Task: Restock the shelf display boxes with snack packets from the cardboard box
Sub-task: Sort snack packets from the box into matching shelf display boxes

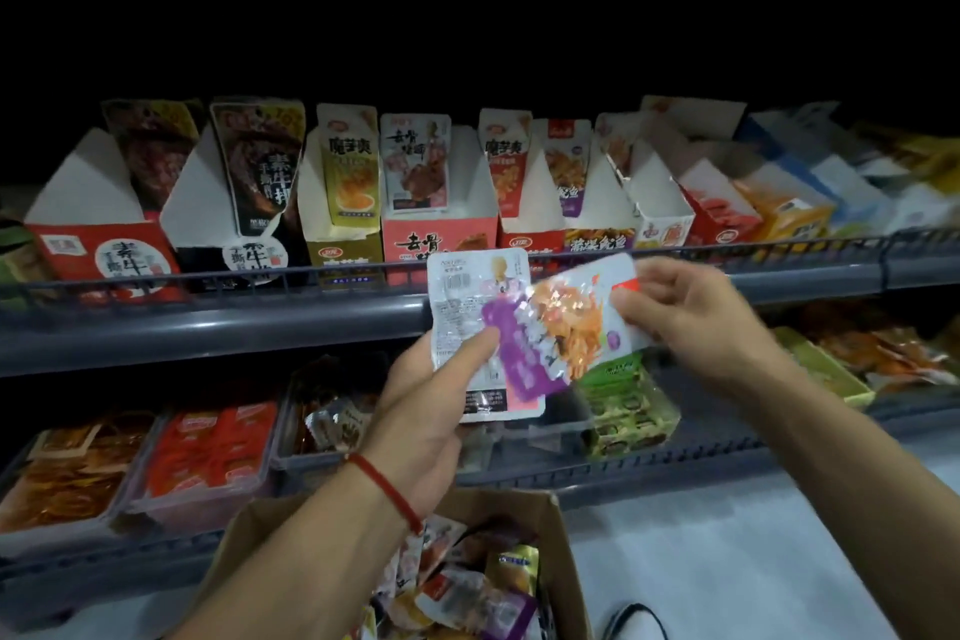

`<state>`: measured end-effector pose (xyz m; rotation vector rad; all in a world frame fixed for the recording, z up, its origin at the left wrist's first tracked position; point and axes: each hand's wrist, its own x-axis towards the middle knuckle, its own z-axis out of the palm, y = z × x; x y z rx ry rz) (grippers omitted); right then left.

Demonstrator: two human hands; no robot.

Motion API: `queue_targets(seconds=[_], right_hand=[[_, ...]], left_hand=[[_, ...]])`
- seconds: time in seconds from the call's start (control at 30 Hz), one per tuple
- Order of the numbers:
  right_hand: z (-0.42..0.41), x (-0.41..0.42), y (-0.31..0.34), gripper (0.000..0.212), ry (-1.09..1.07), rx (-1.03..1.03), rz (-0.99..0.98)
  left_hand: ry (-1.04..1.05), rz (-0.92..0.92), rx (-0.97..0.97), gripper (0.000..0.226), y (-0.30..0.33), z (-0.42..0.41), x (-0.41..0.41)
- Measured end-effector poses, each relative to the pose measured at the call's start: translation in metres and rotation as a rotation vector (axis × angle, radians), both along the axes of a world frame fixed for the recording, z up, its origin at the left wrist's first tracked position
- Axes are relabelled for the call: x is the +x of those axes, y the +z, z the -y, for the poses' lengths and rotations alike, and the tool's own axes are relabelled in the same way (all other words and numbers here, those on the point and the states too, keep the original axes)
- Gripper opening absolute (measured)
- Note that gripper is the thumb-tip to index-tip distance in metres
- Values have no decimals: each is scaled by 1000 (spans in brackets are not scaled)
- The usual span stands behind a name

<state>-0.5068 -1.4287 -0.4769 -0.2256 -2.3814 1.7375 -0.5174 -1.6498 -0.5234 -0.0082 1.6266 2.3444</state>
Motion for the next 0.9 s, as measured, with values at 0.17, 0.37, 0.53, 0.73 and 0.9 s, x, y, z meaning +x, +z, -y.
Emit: queue_targets(seconds=[0.17, 0.37, 0.53, 0.73, 0.9], right_hand=[[-49, -42, 71, 15, -237, 298, -340], [-62, -118, 103, 34, -359, 636, -398], [-53, -169, 109, 38, -226, 972, -280], [-38, -214, 95, 34, -27, 1235, -202], [-42, -229, 87, 32, 16, 1341, -171]], left_hand=[[54, -139, -148, 35, 26, -9, -22], [97, -242, -276, 40, 45, -15, -39], [96, -256, -317, 44, 45, -18, -54], [80, -209, -359, 46, 39, -14, -62], [87, -172, -363, 46, 39, -12, -70]])
